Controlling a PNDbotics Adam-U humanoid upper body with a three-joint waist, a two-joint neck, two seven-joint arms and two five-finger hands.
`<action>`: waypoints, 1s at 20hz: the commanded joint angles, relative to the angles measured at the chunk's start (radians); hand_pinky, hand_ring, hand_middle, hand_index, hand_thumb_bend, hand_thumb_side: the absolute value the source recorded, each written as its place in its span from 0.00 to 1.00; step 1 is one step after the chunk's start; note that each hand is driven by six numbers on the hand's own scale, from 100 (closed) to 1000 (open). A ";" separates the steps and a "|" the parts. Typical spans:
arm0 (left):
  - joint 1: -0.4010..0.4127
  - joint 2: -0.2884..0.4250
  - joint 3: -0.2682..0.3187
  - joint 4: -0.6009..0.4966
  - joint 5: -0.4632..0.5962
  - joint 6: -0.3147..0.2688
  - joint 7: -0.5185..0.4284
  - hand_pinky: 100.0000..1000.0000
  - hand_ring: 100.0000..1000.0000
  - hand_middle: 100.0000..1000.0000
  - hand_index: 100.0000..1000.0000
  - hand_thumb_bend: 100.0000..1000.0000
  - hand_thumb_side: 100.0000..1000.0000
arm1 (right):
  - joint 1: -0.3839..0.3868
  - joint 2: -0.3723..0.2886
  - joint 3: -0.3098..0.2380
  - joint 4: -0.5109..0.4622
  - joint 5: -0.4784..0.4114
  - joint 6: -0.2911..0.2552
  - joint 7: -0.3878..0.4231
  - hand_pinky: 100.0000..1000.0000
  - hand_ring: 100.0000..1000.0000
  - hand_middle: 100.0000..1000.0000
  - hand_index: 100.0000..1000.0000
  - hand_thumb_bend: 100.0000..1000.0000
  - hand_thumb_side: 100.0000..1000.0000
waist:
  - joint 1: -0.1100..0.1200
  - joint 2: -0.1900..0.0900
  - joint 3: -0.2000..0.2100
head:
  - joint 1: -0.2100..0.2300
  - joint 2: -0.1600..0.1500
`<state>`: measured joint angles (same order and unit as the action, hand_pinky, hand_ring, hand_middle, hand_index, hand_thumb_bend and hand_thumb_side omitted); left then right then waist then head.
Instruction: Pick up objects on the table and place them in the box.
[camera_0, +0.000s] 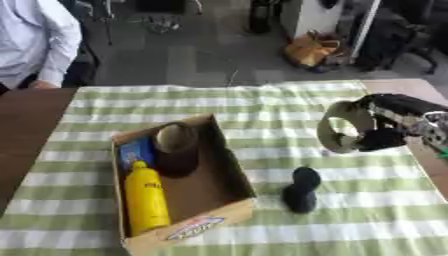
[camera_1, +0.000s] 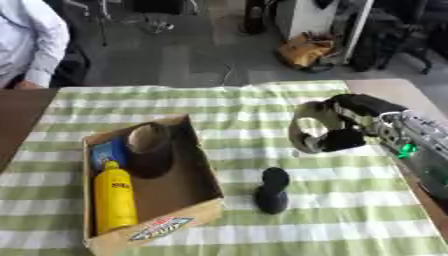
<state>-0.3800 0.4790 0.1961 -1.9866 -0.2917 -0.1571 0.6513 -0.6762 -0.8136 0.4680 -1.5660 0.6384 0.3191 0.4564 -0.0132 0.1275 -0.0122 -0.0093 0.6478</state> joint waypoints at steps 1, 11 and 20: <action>-0.018 0.026 0.009 -0.013 0.003 0.001 -0.002 0.89 0.96 0.88 1.00 0.00 0.98 | -0.038 -0.042 -0.022 -0.054 0.001 0.007 0.014 0.09 0.39 0.47 0.61 0.00 0.80 | 0.000 -0.015 0.001 | 0.005 -0.009; -0.021 0.029 0.005 -0.013 0.005 0.000 -0.007 0.89 0.96 0.88 1.00 0.00 0.98 | -0.149 -0.024 -0.022 -0.172 -0.009 0.024 0.062 0.06 0.35 0.46 0.60 0.00 0.73 | -0.007 -0.019 0.010 | 0.010 -0.019; -0.023 0.029 0.000 -0.013 0.008 -0.001 -0.013 0.89 0.96 0.88 1.00 0.00 0.97 | -0.279 0.050 0.018 -0.217 -0.016 0.020 0.127 0.05 0.34 0.45 0.59 0.00 0.73 | -0.016 -0.023 0.024 | 0.013 -0.019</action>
<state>-0.3858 0.4794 0.1949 -1.9866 -0.2895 -0.1580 0.6423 -0.9317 -0.7607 0.4910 -1.7651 0.6290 0.3409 0.5735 -0.0313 0.1211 0.0113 0.0022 0.6387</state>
